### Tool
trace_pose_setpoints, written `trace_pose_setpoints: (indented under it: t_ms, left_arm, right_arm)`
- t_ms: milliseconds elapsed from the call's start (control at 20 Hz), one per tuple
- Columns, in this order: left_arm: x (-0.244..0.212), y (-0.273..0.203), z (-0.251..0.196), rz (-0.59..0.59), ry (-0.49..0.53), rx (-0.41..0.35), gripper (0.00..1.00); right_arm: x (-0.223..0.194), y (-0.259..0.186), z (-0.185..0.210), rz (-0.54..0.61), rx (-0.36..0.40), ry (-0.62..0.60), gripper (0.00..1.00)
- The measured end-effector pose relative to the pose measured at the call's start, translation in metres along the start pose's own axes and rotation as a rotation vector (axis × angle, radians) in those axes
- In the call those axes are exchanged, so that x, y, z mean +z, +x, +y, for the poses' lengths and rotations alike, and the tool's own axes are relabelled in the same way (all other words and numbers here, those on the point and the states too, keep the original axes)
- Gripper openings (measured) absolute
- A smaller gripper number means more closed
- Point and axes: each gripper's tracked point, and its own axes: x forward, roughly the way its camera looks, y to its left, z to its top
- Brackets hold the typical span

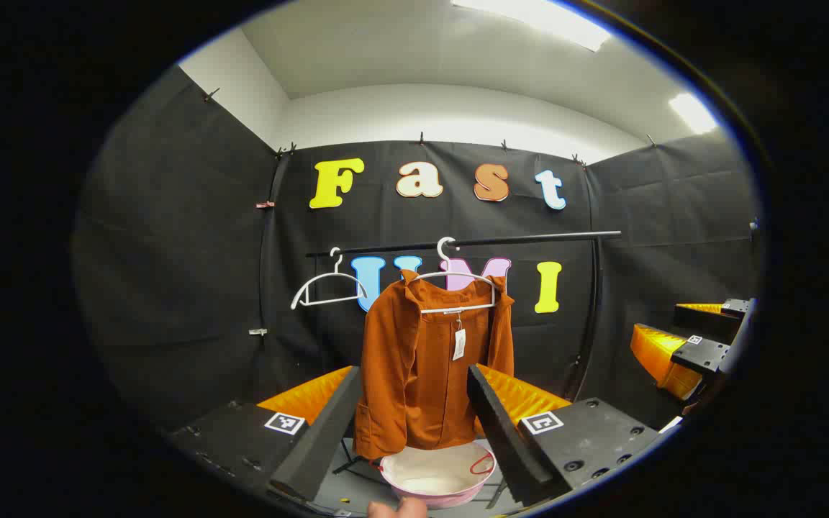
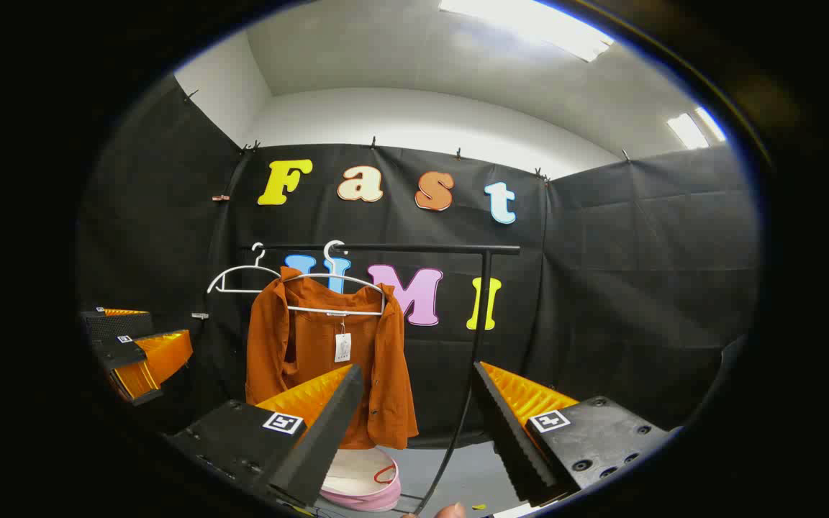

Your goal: Grasp the clothes on the hanger with both hands and then place them into the laundry hamper below.

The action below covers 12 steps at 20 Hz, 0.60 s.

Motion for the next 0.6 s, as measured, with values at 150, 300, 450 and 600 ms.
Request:
trace_pose_setpoints:
  t_ms: [150,300,450,600]
  left_arm:
    - [0.0018,-0.0007,0.0006,-0.006,0.003,-0.001,0.92]
    - [0.0016,0.0007,0.0001,-0.006,0.005,-0.007,0.93]
    - [0.0005,0.002,0.0004,-0.003,0.011,-0.014,0.92]
    - [0.0008,0.0029,0.0007,-0.001,0.012,-0.017,0.93]
  right_arm:
    - [-0.0007,-0.0012,-0.002,0.001,-0.011,0.005,0.98]
    - [0.0001,-0.0002,-0.0039,-0.004,-0.016,0.004,0.98]
    - [-0.0013,0.0011,-0.0017,0.0,-0.009,0.003,0.98]
    - [-0.0027,0.0051,-0.001,0.005,-0.004,0.0,0.98]
